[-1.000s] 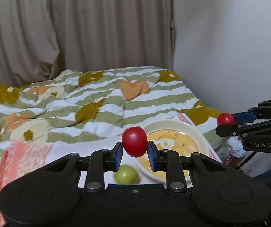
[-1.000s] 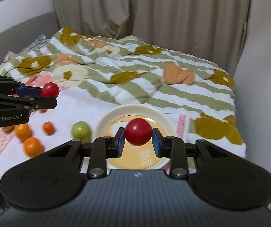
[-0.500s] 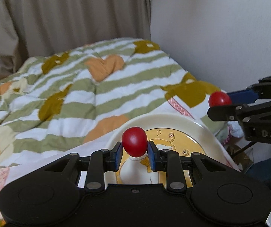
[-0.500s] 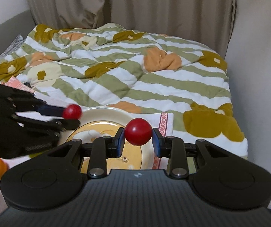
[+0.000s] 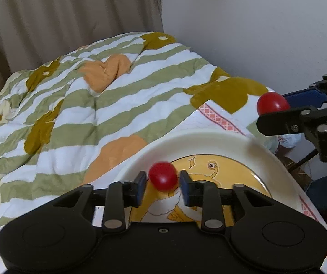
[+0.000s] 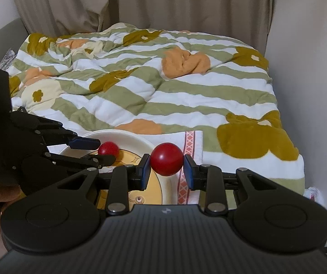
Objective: Organize fruits
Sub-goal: 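Carry both cherry tomatoes to the white bowl and release them inside, then lift both open grippers away from the bowl back over the fruit, then grasp the large orange with the right gripper while the left grasps the yellow apple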
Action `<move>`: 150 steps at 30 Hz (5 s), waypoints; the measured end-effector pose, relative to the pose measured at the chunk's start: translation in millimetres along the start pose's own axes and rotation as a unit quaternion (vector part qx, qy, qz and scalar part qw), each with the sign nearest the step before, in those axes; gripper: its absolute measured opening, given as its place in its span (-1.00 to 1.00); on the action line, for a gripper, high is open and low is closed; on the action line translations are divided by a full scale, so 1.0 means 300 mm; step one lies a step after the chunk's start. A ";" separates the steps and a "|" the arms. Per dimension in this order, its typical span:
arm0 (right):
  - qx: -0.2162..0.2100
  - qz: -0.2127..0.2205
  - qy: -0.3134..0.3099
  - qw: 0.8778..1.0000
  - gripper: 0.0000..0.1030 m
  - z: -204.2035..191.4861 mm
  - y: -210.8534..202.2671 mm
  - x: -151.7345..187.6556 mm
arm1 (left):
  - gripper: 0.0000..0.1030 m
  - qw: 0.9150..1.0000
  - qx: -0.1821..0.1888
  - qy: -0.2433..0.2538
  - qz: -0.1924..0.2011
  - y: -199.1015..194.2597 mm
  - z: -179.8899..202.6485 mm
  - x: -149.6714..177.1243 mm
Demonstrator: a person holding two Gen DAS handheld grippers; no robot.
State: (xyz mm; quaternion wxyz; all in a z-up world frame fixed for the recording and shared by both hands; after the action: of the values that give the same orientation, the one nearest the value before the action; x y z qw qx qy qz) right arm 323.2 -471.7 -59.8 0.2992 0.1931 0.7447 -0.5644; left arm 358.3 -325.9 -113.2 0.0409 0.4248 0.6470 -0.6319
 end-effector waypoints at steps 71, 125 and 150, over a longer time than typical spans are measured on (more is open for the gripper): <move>-0.061 0.071 -0.067 0.993 1.00 -0.543 -0.577 0.302 | 0.95 0.941 -0.219 -0.233 0.106 -1.077 -0.202 0.651; 0.029 0.033 -0.035 0.998 1.00 -1.175 0.105 0.560 | 0.73 0.973 -0.146 -0.178 0.023 -0.575 -0.752 1.094; 0.017 0.010 -0.042 0.999 0.45 -1.169 0.162 0.550 | 0.53 0.975 -0.137 -0.176 0.023 -0.605 -0.739 1.141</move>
State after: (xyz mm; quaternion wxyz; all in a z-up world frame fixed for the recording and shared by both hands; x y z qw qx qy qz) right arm 150.5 -130.7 -140.1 0.3325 0.1823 0.7200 -0.5813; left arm 138.8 62.5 -129.0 0.2261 0.3120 0.7000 -0.6012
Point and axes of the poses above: each gripper's, at about its wrist camera, not at the fingertips, and y roughly the way its jaws point, z to its right, x to its underside, the point moved 3 cm from there along y, roughly the way its jaws point, and after that the axes turned 10 degrees about -x, right-handed, at the moved point
